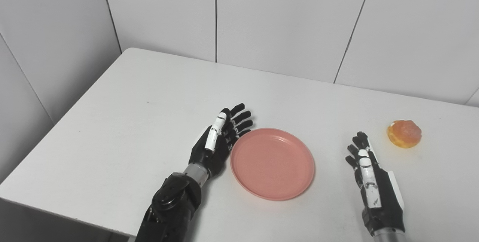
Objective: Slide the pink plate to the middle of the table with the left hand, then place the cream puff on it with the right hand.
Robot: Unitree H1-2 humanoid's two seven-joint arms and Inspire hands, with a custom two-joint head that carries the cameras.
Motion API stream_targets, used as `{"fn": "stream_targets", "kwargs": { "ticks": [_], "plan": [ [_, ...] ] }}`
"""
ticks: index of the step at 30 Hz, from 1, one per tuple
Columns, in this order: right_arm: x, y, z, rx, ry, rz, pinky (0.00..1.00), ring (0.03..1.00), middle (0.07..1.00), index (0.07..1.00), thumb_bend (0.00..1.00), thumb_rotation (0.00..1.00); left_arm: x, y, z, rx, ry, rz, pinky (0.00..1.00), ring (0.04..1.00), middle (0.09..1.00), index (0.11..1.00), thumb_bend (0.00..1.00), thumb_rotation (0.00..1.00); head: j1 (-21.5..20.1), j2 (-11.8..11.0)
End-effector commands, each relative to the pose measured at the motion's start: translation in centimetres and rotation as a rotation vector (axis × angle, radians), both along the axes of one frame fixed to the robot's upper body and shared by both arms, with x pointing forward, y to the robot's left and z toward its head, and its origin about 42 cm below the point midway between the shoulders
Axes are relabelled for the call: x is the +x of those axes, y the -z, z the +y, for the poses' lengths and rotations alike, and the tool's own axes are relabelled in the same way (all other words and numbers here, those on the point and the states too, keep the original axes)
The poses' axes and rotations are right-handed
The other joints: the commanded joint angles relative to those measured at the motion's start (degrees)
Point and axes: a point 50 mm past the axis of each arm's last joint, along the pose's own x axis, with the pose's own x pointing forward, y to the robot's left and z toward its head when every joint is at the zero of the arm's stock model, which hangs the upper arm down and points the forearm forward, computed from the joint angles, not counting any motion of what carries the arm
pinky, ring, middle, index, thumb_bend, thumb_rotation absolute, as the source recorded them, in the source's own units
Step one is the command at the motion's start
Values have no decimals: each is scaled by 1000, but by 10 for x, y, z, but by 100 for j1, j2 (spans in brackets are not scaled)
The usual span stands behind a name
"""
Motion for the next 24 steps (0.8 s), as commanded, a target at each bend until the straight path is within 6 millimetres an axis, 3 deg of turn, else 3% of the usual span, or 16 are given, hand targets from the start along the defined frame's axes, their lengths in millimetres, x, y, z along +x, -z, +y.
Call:
{"fn": "stream_targets", "kwargs": {
  "ticks": [1,11,18,24],
  "plan": [
    [7,-19,4,-1,-12,-67,938,956,973,976,203,1000,-1,-2,2,21,-21,-1,878,883,888,877,422,1000,-8,2],
    [8,-26,5,-19,8,-89,913,942,961,964,228,1000,-5,-4,3,44,-42,-13,866,872,876,861,426,1000,-514,-13],
    [10,-50,5,-118,17,-149,873,908,939,948,263,1000,-12,-5,6,65,-58,-38,876,876,884,869,418,1000,-1031,-96],
    [17,-70,4,-190,40,-238,816,875,896,894,353,1000,-16,2,17,84,-62,-57,878,873,884,878,432,1000,-1471,-198]
  ]
}}
